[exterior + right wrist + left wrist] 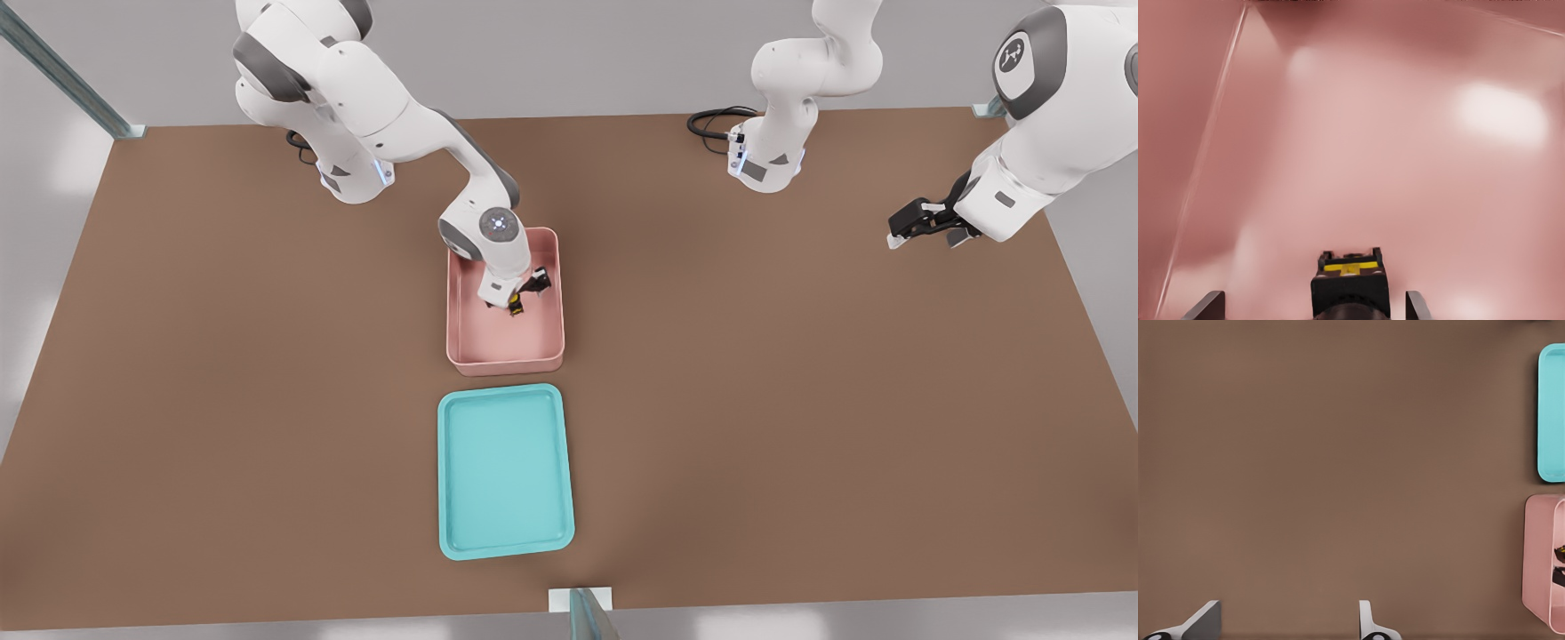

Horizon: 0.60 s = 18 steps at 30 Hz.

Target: The left arm remains still, and the right arm places the button from the box into the tray

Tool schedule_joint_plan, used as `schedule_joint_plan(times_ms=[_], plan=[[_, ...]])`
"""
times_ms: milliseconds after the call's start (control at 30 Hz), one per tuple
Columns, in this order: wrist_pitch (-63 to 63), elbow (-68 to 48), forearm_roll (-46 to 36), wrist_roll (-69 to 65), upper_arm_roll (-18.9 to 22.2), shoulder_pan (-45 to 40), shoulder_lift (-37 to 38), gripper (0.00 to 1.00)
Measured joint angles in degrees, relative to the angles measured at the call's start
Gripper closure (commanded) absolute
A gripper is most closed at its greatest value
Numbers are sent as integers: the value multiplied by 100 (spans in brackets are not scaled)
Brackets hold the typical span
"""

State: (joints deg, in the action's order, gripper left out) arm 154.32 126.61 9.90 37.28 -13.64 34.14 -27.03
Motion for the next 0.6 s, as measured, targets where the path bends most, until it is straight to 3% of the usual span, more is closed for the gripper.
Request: schedule_joint_plan(times_ms=[100, 200, 333, 500, 600], plan=[[46, 14, 0, 73, 2, 10, -3, 8], [74, 38, 3, 129, 2, -2, -3, 31], [95, 88, 38, 161, 0, -78, 11, 74], [-42, -265, 4, 48, -87, -454, 306, 78], [-820, -2259, -30, -215, -253, -1063, 100, 78]])
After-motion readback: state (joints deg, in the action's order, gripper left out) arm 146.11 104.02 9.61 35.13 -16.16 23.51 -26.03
